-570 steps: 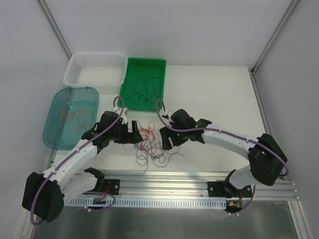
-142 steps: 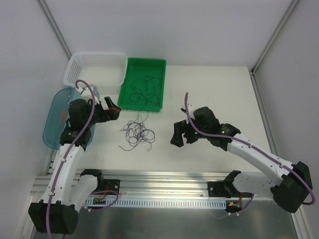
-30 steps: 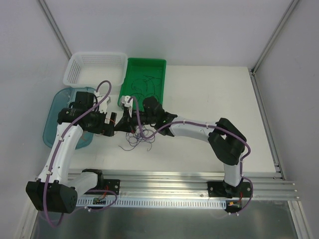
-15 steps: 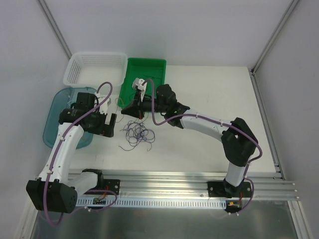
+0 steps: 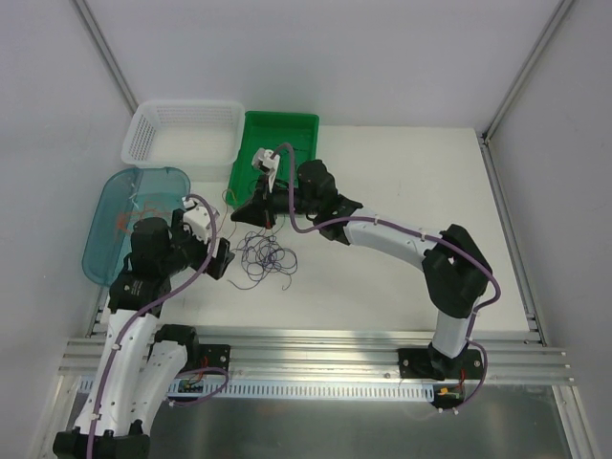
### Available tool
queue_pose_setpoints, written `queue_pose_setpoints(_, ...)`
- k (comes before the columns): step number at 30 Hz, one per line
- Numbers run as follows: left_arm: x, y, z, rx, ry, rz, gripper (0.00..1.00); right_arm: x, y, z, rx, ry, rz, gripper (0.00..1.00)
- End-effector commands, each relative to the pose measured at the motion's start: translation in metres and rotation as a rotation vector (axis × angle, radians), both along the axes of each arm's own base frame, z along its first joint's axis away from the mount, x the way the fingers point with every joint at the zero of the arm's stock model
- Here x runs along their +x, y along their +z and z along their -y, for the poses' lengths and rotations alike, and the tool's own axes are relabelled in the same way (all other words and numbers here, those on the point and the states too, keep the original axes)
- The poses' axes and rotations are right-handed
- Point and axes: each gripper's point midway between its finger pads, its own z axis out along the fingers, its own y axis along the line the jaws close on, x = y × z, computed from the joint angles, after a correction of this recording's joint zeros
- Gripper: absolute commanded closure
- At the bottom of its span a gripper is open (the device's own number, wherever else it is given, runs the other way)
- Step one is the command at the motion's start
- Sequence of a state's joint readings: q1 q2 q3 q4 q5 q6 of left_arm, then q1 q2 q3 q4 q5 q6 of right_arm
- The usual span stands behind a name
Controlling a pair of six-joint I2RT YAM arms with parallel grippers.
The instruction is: Untangle the cables
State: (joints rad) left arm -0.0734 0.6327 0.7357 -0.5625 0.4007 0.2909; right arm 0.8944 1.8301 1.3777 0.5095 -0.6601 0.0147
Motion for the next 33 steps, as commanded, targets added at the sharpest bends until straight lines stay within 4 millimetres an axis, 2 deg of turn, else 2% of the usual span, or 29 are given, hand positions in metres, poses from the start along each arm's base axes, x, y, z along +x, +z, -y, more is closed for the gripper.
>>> queue_pose_setpoints(1,0.024,0.019,0.017,0.0,-0.128,0.226,0.01,-0.009,0.045,-0.001,0.093,0.05,0.031,0.99)
queue_pose_setpoints(4,0.028,0.012,0.017,0.015,-0.139,0.241,0.01,-0.013,0.052,0.0,0.117,0.071,0.022,0.99)
queue_pose_setpoints(9,0.044,0.018,0.02,0.028,-0.166,0.317,0.01,-0.021,0.066,0.0,0.161,0.101,-0.005,0.99)
queue_pose_setpoints(15,0.058,0.022,0.023,0.033,-0.18,0.333,0.03,-0.024,0.074,0.002,0.186,0.111,-0.023,0.99)
queue_pose_setpoints(19,0.06,0.018,0.027,0.018,-0.197,0.316,0.27,-0.024,0.077,0.003,0.196,0.108,-0.027,0.99)
queue_pose_setpoints(20,0.059,0.016,0.027,0.014,-0.202,0.311,0.39,-0.025,0.076,0.003,0.195,0.108,-0.028,0.99)
queue_pose_setpoints(22,0.058,0.015,0.027,0.009,-0.198,0.308,0.5,-0.024,0.076,0.004,0.193,0.1,-0.03,0.99)
queue_pose_setpoints(23,0.058,0.014,0.027,0.006,-0.193,0.305,0.67,-0.023,0.075,0.004,0.19,0.097,-0.032,0.99)
queue_pose_setpoints(24,0.058,0.012,0.026,0.006,-0.186,0.302,0.9,-0.023,0.074,0.005,0.187,0.089,-0.036,0.99)
queue_pose_setpoints(25,0.058,0.013,0.025,0.003,-0.178,0.307,1.0,-0.023,0.073,0.006,0.184,0.082,-0.041,0.99)
queue_pose_setpoints(28,0.058,0.012,0.024,0.004,-0.164,0.31,1.0,-0.022,0.072,0.009,0.178,0.061,-0.041,0.94)
queue_pose_setpoints(30,0.058,0.012,0.021,0.005,-0.144,0.309,1.0,-0.019,0.069,0.013,0.158,0.039,-0.059,0.85)
queue_pose_setpoints(31,0.062,0.012,0.014,0.021,-0.104,0.311,1.0,-0.018,0.071,0.016,0.155,0.028,-0.06,0.72)
queue_pose_setpoints(32,0.063,0.013,0.011,0.028,-0.085,0.315,1.0,-0.016,0.069,0.019,0.142,0.016,-0.07,0.65)
queue_pose_setpoints(33,0.065,0.013,0.007,0.038,-0.058,0.315,1.0,-0.012,0.069,0.023,0.137,-0.006,-0.074,0.54)
